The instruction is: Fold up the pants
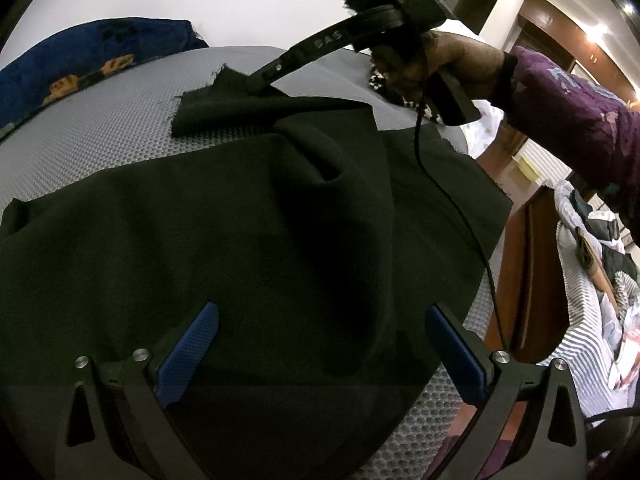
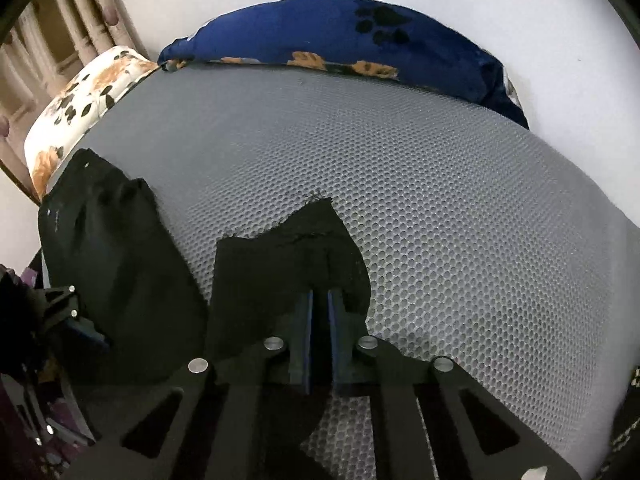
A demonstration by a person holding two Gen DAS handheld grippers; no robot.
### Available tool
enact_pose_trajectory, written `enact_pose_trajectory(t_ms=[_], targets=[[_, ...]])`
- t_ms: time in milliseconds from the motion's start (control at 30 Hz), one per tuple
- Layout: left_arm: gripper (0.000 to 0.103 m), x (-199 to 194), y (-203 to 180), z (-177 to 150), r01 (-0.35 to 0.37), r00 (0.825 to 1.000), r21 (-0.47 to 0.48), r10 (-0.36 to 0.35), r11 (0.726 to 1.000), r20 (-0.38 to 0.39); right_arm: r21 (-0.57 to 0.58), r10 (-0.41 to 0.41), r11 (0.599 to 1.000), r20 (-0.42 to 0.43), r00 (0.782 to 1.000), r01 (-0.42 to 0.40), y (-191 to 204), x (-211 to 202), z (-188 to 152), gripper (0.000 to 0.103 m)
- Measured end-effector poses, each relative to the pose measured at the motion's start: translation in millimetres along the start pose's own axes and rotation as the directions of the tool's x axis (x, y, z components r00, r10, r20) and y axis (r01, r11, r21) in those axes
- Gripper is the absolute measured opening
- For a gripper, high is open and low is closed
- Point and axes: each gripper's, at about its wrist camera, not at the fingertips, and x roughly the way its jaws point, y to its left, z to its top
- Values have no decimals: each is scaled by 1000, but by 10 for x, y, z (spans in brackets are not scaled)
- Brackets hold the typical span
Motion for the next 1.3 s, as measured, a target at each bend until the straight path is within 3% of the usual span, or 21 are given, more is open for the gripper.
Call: enact_pose_trajectory(t_ms=[167, 300, 400, 467, 633, 733, 933, 1133, 1200, 1300], targets=[[102, 10, -16, -13, -10, 1000, 12, 10, 1000, 8, 90, -71, 994, 104, 992, 62, 3, -425, -187, 5], [102, 8, -56, -42, -22, 1000, 20, 21, 1000, 15, 312, -156, 947, 217, 964, 83, -173, -975, -583, 5], [102, 10, -57, -43, -22, 1000, 18, 22, 1000, 21, 499, -217, 865, 281, 935, 51, -287, -1390, -1033, 4], [102, 4, -47, -48, -14, 1000, 12, 13, 1000, 26, 619, -251, 785, 314, 916, 3, -336, -1639, -1399, 4], [102, -54, 79, -54, 56, 997, -47, -53, 997, 55, 781, -318, 613, 380, 869, -117, -257, -2111, -2215, 2], [102, -83, 145, -57, 93, 993, -72, -88, 993, 73, 826, -340, 551, 351, 872, -117, -162, -2148, -2604, 2], [102, -63, 61, -58, 46, 997, -31, -44, 998, 57, 900, -335, 394, 330, 882, -187, -40, -1902, -3306, 2], [102, -75, 93, -53, 60, 997, -32, -59, 998, 56, 927, -337, 304, 318, 886, -217, 37, -1727, -3650, 2], [102, -80, 109, -58, 69, 996, -30, -67, 997, 57, 931, -368, 292, 321, 873, -219, 125, -1766, -3694, 2], [102, -86, 138, -57, 91, 994, -36, -89, 995, 60, 925, -429, 319, 334, 839, -206, 266, -1881, -3670, 1]])
